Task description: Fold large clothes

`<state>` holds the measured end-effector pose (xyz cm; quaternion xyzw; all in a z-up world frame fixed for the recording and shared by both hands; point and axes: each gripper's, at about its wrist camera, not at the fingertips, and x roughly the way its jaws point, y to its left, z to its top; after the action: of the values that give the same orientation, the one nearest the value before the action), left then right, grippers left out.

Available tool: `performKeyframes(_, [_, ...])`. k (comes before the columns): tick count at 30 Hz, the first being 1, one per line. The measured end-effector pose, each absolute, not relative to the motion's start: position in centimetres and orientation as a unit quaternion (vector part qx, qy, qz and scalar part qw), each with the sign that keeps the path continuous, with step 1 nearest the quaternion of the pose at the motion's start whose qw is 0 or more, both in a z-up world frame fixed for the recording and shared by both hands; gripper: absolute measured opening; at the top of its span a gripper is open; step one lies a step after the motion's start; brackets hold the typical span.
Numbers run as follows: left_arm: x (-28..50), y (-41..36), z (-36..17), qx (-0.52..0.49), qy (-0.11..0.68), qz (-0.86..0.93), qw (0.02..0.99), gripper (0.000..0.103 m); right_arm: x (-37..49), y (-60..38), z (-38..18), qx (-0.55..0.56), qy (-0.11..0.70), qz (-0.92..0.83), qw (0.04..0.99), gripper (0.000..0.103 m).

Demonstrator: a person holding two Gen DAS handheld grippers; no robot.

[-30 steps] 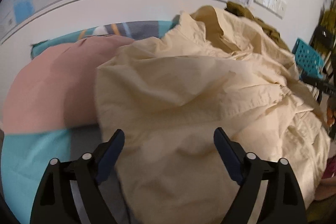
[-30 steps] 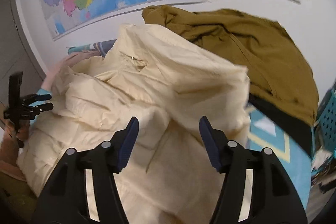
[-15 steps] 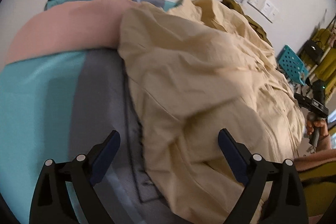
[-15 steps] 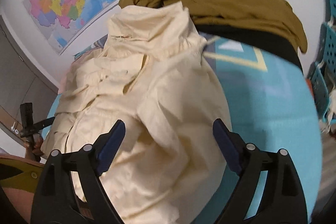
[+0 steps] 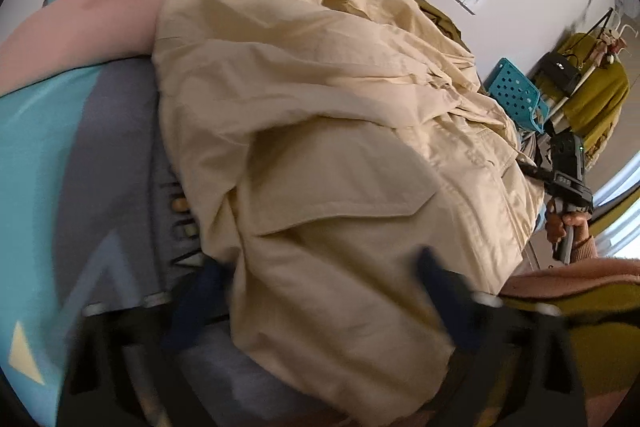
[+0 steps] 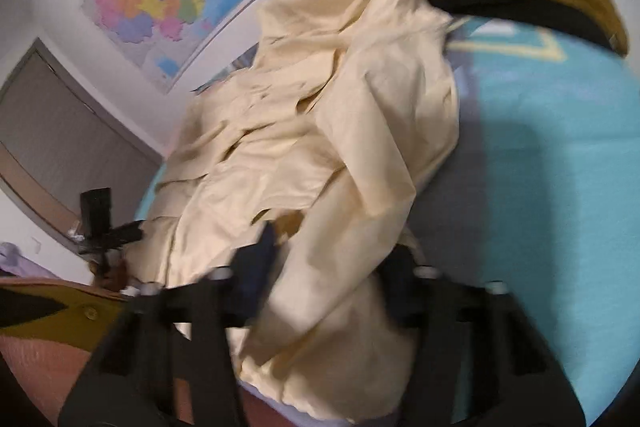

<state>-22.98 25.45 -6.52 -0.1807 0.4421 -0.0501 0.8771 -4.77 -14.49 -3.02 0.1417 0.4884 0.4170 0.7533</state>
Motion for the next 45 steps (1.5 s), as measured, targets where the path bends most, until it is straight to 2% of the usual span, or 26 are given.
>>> performKeyframes(1, [-22.7,25.4,-6.5,-0.185,0.443,-0.038,0.876,0.047,-5.1,-14.8,-2.5,0.162,0.483,0.423,0.749,0.020])
performKeyframes(2, [-22.4,25.8,-6.3,-0.200,0.443,-0.033,0.873,0.032,-5.3,-14.9,-2.1,0.174,0.478,0.428,0.747,0.016])
performKeyframes(4, [-22.2,27.1,-5.1,-0.223,0.435,-0.014,0.872,0.018,-7.1,-15.5,0.3,0.188,0.450,0.447,0.750,0.013])
performKeyframes(9, [-23.0,29.9,-1.6,-0.228,0.415,0.019,0.881,0.011,-12.4,-15.5,5.2,0.159,0.405,0.496,0.752,0.011])
performKeyframes(10, [-23.2,30.2,-1.3,-0.216,0.416,0.027,0.883,0.012,-12.8,-15.3,4.9,0.145,0.415,0.488,0.754,0.012])
performKeyframes(11, [-23.1,30.4,-1.4,-0.212,0.420,0.028,0.882,0.018,-12.7,-15.3,3.9,0.140,0.438,0.470,0.754,0.014])
performKeyframes(13, [-22.7,30.7,-2.4,-0.202,0.441,0.041,0.873,0.022,-12.2,-14.7,1.9,0.105,0.483,0.426,0.758,0.023])
performKeyframes(15, [-22.0,30.6,-3.5,-0.181,0.458,0.064,0.868,0.029,-11.2,-15.2,0.2,0.083,0.517,0.362,0.772,0.056])
performKeyframes(17, [-21.9,30.5,-3.4,-0.164,0.454,0.077,0.873,0.049,-10.5,-16.4,1.0,0.091,0.506,0.339,0.788,0.069])
performKeyframes(21, [-22.2,29.8,-0.2,-0.115,0.395,0.070,0.909,0.063,-9.4,-17.4,5.0,0.054,0.459,0.300,0.834,0.074])
performKeyframes(22, [-22.4,29.6,0.4,-0.104,0.387,0.067,0.914,0.074,-9.0,-17.1,5.8,0.042,0.447,0.296,0.843,0.074])
performKeyframes(23, [-22.0,29.1,1.3,-0.085,0.375,0.062,0.921,0.077,-8.4,-16.6,6.5,0.031,0.434,0.296,0.850,0.074])
performKeyframes(29, [-17.1,25.7,2.8,-0.023,0.365,0.010,0.931,0.078,-3.3,-7.9,7.6,-0.038,0.389,0.345,0.854,0.073])
performKeyframes(33, [-12.5,23.5,2.3,0.010,0.369,-0.015,0.929,0.078,0.5,-1.5,6.4,-0.066,0.400,0.364,0.839,0.064])
performKeyframes(37, [-8.3,22.2,0.9,0.024,0.389,-0.035,0.920,0.078,3.6,3.4,4.6,-0.116,0.420,0.366,0.822,0.064])
performKeyframes(39, [-6.8,21.8,0.1,0.026,0.403,-0.041,0.914,0.078,4.3,4.3,3.9,-0.135,0.431,0.355,0.819,0.064])
performKeyframes(43, [-6.5,21.1,-0.8,0.027,0.412,-0.067,0.908,0.078,3.0,1.5,5.3,-0.067,0.430,0.388,0.812,0.064])
performKeyframes(45, [-7.4,20.7,-1.0,0.037,0.407,-0.079,0.909,0.081,0.6,-0.3,6.5,-0.068,0.415,0.392,0.818,0.064])
